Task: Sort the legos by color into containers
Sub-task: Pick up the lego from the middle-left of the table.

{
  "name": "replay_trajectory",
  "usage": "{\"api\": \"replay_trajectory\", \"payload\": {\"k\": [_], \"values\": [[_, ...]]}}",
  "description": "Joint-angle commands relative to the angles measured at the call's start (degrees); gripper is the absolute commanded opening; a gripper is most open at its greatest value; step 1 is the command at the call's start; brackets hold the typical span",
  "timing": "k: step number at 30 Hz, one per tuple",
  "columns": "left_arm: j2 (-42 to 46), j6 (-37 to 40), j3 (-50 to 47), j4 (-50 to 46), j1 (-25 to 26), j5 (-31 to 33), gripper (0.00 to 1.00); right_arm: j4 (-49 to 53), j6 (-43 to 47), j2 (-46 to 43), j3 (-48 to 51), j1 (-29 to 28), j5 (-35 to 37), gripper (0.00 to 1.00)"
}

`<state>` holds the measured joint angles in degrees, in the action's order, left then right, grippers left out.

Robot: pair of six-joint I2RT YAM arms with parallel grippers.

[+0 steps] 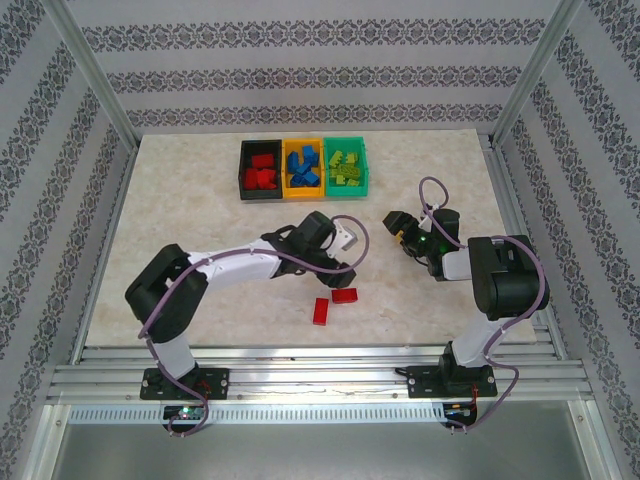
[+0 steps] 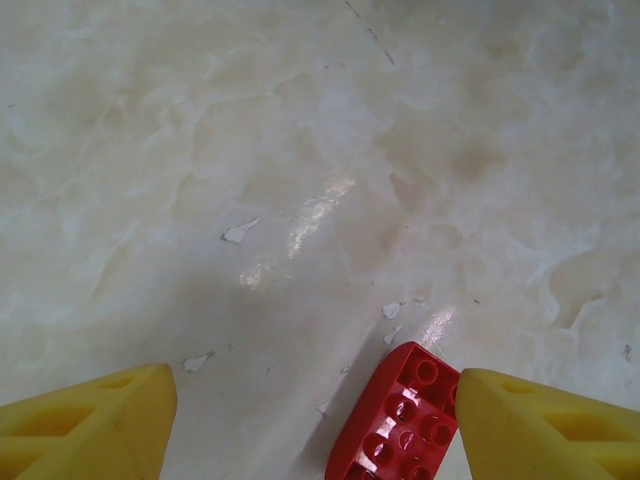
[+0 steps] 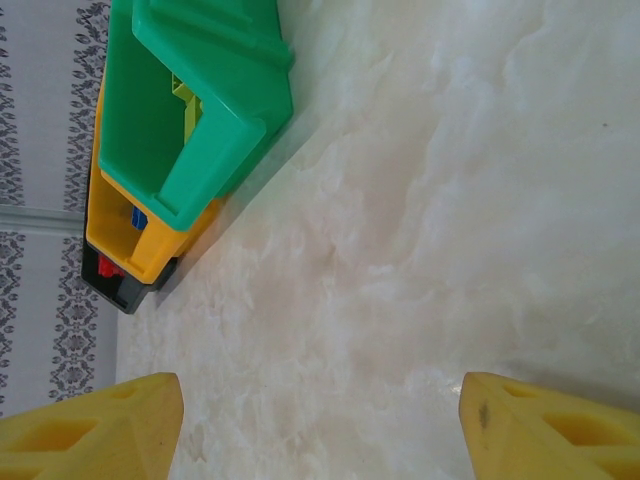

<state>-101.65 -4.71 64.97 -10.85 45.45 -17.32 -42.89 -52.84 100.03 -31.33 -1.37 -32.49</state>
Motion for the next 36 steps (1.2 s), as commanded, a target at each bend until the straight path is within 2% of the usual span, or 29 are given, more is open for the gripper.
{"api": "replay_trajectory", "payload": {"k": [1,11,16,27,32,36], "values": [[-2.5,5.7,3.93,-9.66,1.62,1.37,0.73,0.53,-0.54,1.67,-0.49,-0.99,-1.35,0.74],[-8.53,10.86,12.55,-22.45,6.68,1.09,0.72,-0.92,-0.92,1.45,-0.08,-1.01,-1.03,0.75],[-11.53,13.66,16.33,-27.31,8.71,6.86,0.72,-0.79,-0.79,1.31,-0.12,-0.93,-1.03,0.75],[-17.52,15.39,20.31,-31.47,11.06,12.29,0.69,-0.85,-0.91,1.64,-0.14,-0.93,-1.3,0.75],[-17.34,15.08,19.9,-30.57,11.1,11.6,0.6,-0.88,-1.03,1.68,-0.17,-0.92,-1.31,0.74],[-16.34,14.86,18.86,-28.93,10.99,11.31,0.43,-0.88,-1.0,1.73,-0.18,-0.92,-1.29,0.74]]}}
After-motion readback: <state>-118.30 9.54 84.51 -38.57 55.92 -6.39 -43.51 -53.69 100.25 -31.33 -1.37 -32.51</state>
